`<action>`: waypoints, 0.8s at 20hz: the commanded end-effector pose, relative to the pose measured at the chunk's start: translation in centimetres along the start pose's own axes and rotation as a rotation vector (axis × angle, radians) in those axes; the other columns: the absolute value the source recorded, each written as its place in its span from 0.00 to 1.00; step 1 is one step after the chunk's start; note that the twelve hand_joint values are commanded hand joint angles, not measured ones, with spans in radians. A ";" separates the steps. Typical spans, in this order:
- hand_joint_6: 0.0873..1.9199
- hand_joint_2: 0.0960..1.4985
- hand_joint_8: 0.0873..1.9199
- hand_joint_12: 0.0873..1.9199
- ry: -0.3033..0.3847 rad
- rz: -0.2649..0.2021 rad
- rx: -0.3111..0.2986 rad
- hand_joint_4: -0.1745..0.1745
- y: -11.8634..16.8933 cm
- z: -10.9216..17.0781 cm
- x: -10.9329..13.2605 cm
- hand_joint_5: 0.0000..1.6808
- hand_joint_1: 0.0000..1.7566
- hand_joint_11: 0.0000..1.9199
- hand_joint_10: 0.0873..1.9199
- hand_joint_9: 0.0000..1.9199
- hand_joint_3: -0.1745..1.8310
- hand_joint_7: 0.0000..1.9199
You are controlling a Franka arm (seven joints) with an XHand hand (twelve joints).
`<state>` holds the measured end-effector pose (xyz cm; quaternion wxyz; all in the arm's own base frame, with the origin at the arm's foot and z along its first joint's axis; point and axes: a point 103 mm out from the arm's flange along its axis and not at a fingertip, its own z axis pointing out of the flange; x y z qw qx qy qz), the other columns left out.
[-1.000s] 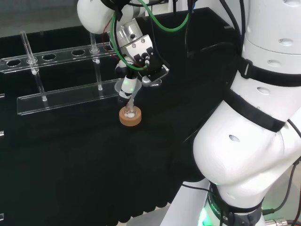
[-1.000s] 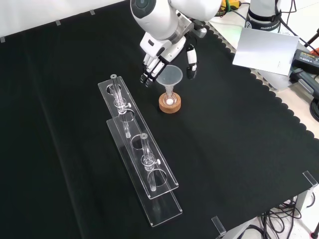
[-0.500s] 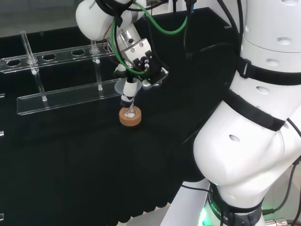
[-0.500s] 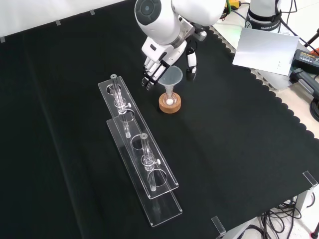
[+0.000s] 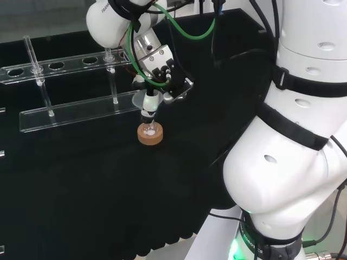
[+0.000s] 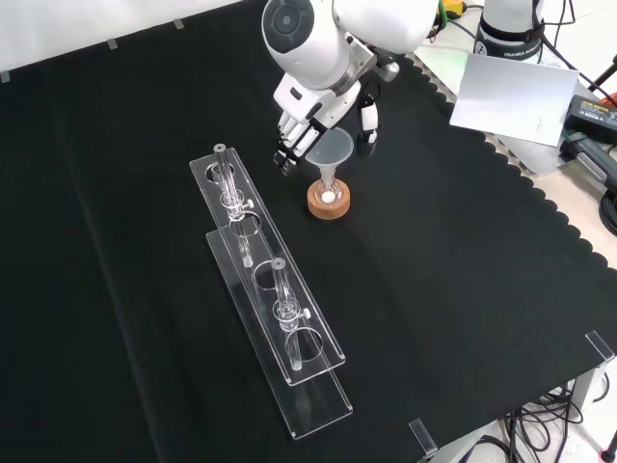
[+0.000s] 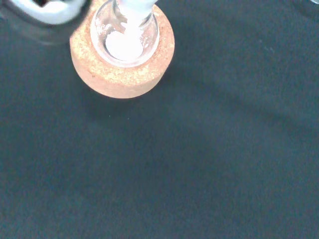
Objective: Remove the funnel from the round-bottom flask.
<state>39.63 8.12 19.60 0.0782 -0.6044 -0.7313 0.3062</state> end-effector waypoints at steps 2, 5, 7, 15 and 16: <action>0.00 0.37 0.31 0.69 -0.012 0.016 -0.052 0.44 -0.1 0.1 0.0 0.17 0.49 0.29 0.30 0.27 0.33 0.08; 0.00 0.38 0.31 0.68 -0.020 0.024 -0.080 0.43 -0.2 0.0 0.1 0.22 0.50 0.32 0.26 0.35 0.36 0.16; 0.00 0.39 0.31 0.66 -0.021 0.026 -0.087 0.42 -0.3 -0.1 0.1 0.24 0.50 0.33 0.25 0.39 0.37 0.19; 0.00 0.41 0.31 0.64 -0.017 0.026 -0.107 0.42 -1.1 -1.1 0.0 0.28 0.51 0.36 0.22 0.46 0.39 0.25; 0.00 0.41 0.31 0.63 -0.019 0.026 -0.107 0.42 -1.2 -1.3 0.0 0.29 0.51 0.37 0.21 0.47 0.39 0.26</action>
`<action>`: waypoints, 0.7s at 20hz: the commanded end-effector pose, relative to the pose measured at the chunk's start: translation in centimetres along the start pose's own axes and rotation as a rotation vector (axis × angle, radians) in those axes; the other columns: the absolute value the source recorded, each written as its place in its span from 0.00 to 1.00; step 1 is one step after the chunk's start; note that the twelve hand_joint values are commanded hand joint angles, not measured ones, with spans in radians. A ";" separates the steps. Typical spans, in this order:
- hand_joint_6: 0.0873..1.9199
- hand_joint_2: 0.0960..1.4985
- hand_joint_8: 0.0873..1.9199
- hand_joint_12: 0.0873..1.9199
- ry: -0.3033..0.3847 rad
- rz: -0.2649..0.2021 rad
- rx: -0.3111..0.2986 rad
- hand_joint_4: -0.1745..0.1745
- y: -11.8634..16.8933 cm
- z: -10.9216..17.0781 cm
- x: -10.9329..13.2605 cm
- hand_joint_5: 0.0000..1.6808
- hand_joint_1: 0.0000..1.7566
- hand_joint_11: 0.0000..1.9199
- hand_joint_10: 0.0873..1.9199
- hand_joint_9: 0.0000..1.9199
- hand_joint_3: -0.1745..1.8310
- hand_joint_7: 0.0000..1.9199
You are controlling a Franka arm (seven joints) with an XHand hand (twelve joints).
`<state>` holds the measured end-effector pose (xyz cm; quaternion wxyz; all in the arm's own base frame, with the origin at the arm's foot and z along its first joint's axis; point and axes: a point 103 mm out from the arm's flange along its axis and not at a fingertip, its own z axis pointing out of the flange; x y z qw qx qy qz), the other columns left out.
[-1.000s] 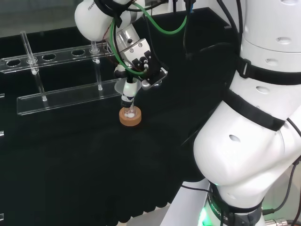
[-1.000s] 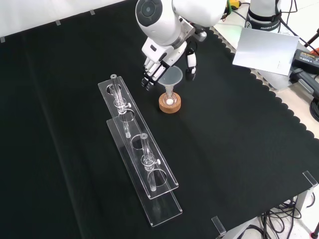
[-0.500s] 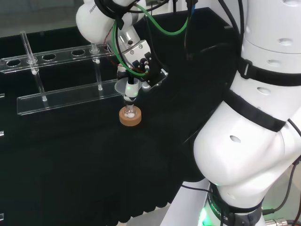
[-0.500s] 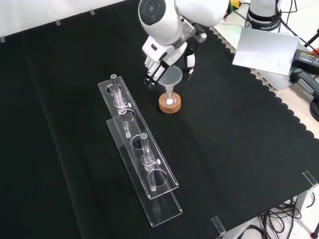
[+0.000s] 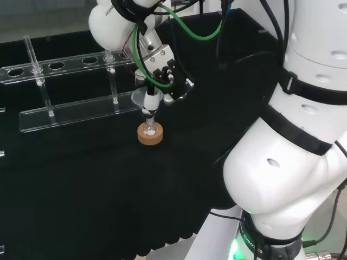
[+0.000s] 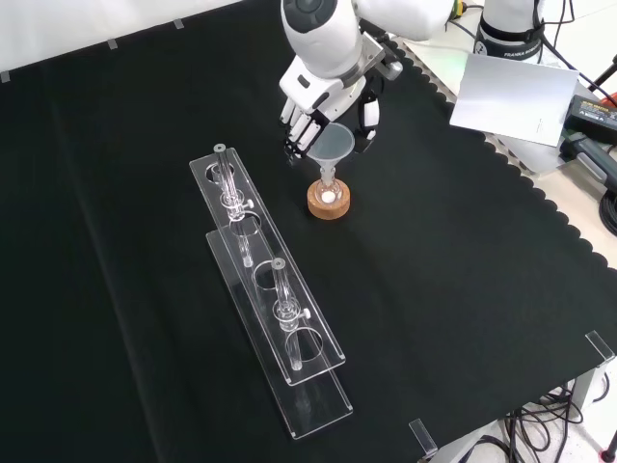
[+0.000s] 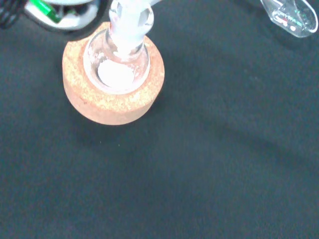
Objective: Remove the funnel from the round-bottom flask.
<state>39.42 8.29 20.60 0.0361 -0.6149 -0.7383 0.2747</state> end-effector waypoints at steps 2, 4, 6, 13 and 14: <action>0.00 0.41 0.31 0.63 -0.001 0.000 -0.007 0.42 -0.7 -1.0 0.0 0.29 0.51 0.37 0.21 0.48 0.39 0.27; 0.00 0.41 0.31 0.63 0.002 0.002 -0.010 0.42 -1.1 -1.4 -0.2 0.31 0.51 0.38 0.21 0.49 0.39 0.28; 0.00 0.41 0.31 0.62 0.001 0.004 -0.008 0.43 -1.4 -1.9 -0.3 0.32 0.51 0.39 0.20 0.50 0.39 0.28; 0.00 0.41 0.30 0.62 0.000 0.014 -0.036 0.43 -3.4 -4.5 -0.9 0.35 0.51 0.40 0.19 0.52 0.39 0.30; 0.00 0.41 0.30 0.62 -0.001 0.016 -0.038 0.43 -3.7 -4.9 -1.0 0.35 0.51 0.40 0.19 0.52 0.39 0.30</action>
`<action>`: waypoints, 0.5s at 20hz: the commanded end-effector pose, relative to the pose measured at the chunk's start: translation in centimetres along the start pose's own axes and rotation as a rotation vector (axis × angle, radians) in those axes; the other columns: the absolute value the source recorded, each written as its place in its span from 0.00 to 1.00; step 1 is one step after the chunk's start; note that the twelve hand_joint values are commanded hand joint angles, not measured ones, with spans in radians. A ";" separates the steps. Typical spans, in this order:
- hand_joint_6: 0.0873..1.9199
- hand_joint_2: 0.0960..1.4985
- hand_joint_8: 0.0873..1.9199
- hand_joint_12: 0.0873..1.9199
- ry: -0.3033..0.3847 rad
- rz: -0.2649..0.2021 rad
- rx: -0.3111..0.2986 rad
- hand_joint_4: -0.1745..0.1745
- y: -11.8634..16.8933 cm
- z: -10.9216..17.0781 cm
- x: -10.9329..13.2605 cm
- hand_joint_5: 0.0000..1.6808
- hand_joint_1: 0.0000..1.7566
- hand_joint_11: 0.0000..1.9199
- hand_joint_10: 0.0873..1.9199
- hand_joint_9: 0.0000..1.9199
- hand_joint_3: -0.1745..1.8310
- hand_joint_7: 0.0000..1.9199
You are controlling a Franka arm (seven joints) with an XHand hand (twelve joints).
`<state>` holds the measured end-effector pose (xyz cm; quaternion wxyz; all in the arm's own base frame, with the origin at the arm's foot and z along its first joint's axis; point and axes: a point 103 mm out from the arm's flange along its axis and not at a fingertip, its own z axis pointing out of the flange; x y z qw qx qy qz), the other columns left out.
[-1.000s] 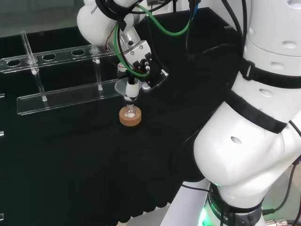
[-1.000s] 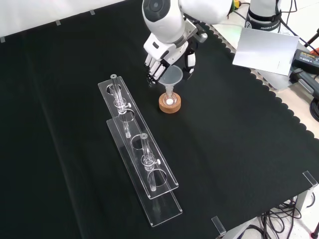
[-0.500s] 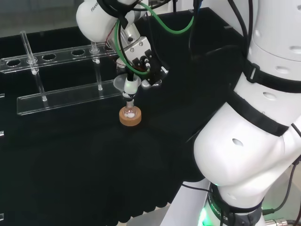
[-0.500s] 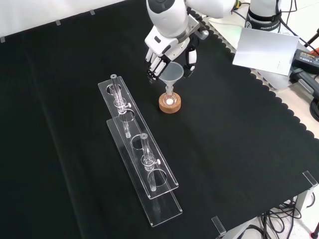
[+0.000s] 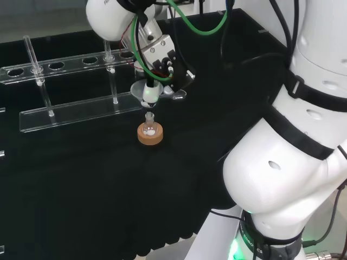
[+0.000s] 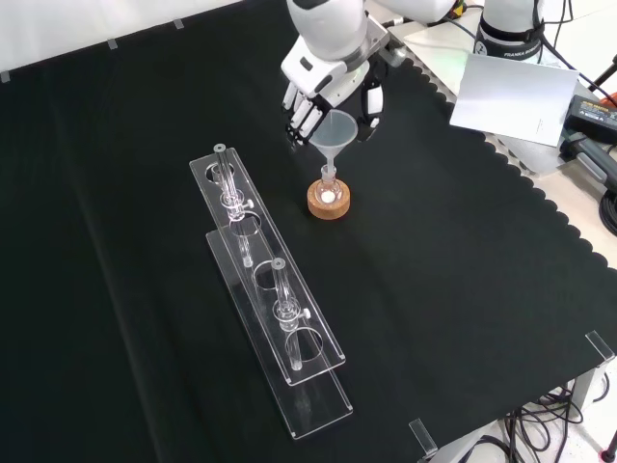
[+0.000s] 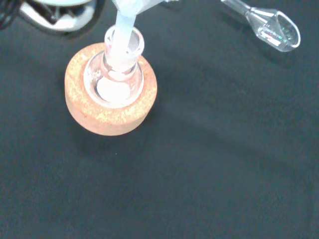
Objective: Remove the funnel from the round-bottom flask.
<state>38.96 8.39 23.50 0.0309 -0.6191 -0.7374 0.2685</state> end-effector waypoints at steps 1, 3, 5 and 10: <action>0.00 0.41 0.30 0.62 -0.003 0.011 -0.028 0.43 -2.3 -3.1 -0.5 0.35 0.51 0.40 0.19 0.52 0.39 0.30; 0.00 0.41 0.30 0.61 -0.005 0.017 -0.041 0.44 -2.8 -3.8 -0.8 0.35 0.51 0.40 0.19 0.52 0.39 0.30; 0.00 0.41 0.30 0.61 -0.005 0.025 -0.051 0.44 -3.2 -4.6 -1.0 0.36 0.51 0.40 0.19 0.52 0.40 0.30; 0.00 0.41 0.30 0.61 0.009 0.040 -0.063 0.44 -4.1 -6.6 -1.8 0.36 0.51 0.41 0.19 0.53 0.40 0.30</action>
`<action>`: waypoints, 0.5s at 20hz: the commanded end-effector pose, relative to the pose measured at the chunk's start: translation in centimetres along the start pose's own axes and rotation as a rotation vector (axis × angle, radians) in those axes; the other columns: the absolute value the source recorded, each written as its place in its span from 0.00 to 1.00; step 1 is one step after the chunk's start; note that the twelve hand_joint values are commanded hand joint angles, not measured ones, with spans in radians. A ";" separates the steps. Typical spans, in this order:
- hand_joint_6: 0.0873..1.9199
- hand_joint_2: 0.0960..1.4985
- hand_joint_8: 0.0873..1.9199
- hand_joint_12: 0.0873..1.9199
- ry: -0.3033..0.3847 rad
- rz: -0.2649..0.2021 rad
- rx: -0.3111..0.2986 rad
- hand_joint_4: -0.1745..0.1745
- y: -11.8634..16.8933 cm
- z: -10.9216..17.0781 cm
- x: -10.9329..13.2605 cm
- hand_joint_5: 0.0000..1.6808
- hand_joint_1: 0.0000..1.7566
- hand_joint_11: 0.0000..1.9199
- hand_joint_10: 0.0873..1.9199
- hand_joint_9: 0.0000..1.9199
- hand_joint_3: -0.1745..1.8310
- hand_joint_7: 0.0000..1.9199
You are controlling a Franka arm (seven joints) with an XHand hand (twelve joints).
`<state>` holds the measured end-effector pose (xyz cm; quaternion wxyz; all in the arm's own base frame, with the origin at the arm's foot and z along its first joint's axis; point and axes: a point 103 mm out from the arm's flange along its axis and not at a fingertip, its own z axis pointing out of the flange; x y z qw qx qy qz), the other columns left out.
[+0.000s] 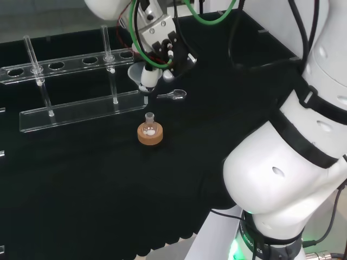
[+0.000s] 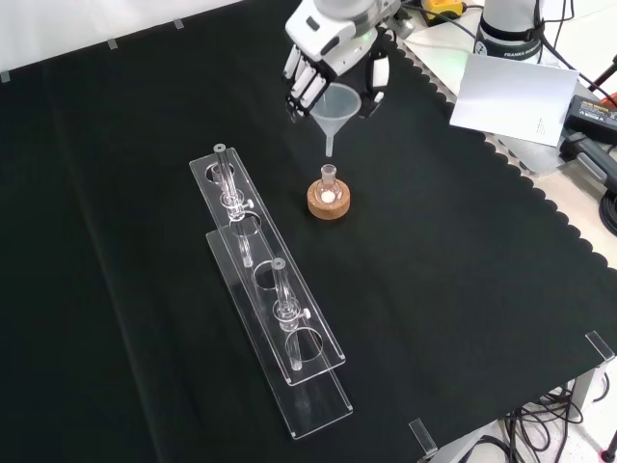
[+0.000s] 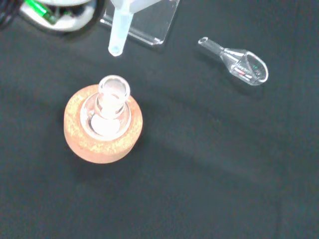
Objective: Remove the funnel from the round-bottom flask.
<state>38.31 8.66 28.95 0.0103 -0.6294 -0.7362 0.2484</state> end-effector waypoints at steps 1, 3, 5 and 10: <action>0.00 0.41 0.30 0.61 0.007 0.018 -0.008 0.44 -1.1 -2.5 -0.8 0.36 0.51 0.41 0.19 0.53 0.40 0.30; 0.01 0.41 0.30 0.61 0.007 0.027 -0.011 0.44 -1.1 -3.3 -1.2 0.36 0.51 0.41 0.18 0.54 0.40 0.30; 0.01 0.41 0.30 0.61 -0.001 0.034 -0.011 0.44 -1.0 -4.1 -1.5 0.36 0.51 0.41 0.18 0.54 0.40 0.30; 0.01 0.41 0.30 0.61 0.002 0.050 -0.031 0.44 -0.3 -6.0 -2.5 0.36 0.51 0.42 0.17 0.55 0.40 0.31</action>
